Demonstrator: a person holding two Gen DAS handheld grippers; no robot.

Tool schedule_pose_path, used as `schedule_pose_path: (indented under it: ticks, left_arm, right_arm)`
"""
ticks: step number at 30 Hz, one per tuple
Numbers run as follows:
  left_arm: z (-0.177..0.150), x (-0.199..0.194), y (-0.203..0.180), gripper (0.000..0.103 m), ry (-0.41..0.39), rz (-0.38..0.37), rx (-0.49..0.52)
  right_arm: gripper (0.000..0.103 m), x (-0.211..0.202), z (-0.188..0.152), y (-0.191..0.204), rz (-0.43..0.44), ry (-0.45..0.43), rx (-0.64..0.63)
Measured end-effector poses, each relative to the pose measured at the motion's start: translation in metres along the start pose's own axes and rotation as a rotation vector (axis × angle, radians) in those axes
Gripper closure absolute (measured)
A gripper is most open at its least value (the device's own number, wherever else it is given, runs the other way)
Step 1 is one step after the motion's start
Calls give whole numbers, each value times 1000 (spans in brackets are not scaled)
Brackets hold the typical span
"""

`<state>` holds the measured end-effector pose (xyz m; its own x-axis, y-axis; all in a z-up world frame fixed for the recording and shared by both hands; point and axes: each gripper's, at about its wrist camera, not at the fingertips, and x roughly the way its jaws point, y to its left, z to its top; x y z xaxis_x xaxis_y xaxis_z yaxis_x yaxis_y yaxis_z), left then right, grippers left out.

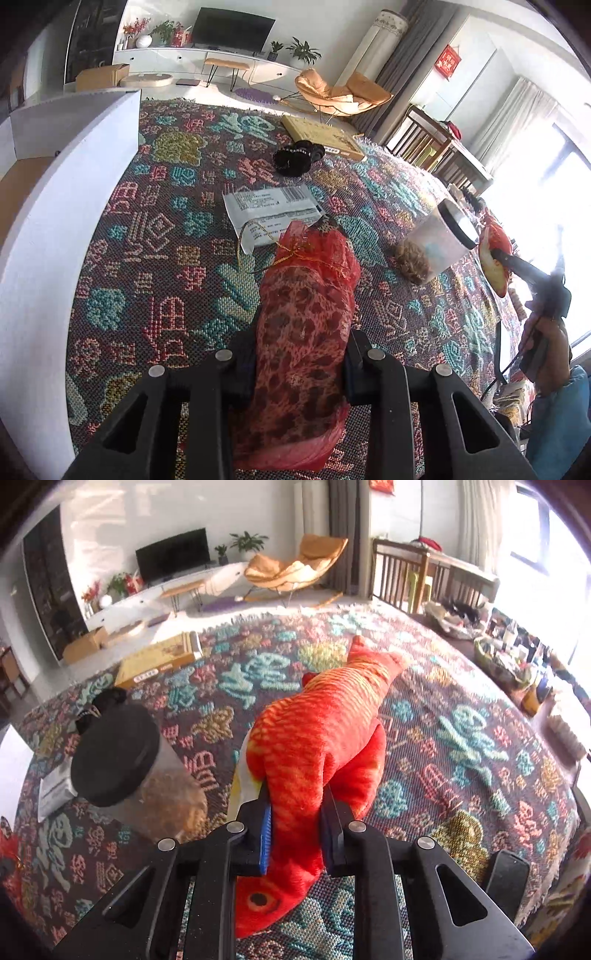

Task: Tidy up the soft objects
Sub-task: 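Lower mesh bag into white box, open left tool while right tool releases fish there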

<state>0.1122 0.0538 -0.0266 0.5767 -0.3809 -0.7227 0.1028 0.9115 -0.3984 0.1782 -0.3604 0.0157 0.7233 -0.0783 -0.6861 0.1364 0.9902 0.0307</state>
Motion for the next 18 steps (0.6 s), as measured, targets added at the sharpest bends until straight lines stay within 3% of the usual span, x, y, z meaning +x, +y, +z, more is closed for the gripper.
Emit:
schedule_pose_path:
  ticks: [3, 7, 14, 18]
  left_arm:
    - [9, -36, 7, 71, -53, -1, 5]
    - [11, -83, 35, 71, -97, 51, -1]
    - [0, -168, 126, 71, -168, 243, -87]
    - [-16, -202, 171, 66, -195, 416, -113]
  right_arm:
    - [81, -42, 13, 37, 99, -80, -35]
    - [81, -70, 12, 115, 303, -81, -97]
    - [81, -106, -15, 283, 766, 53, -164]
    - [74, -119, -35, 377, 977, 164, -227]
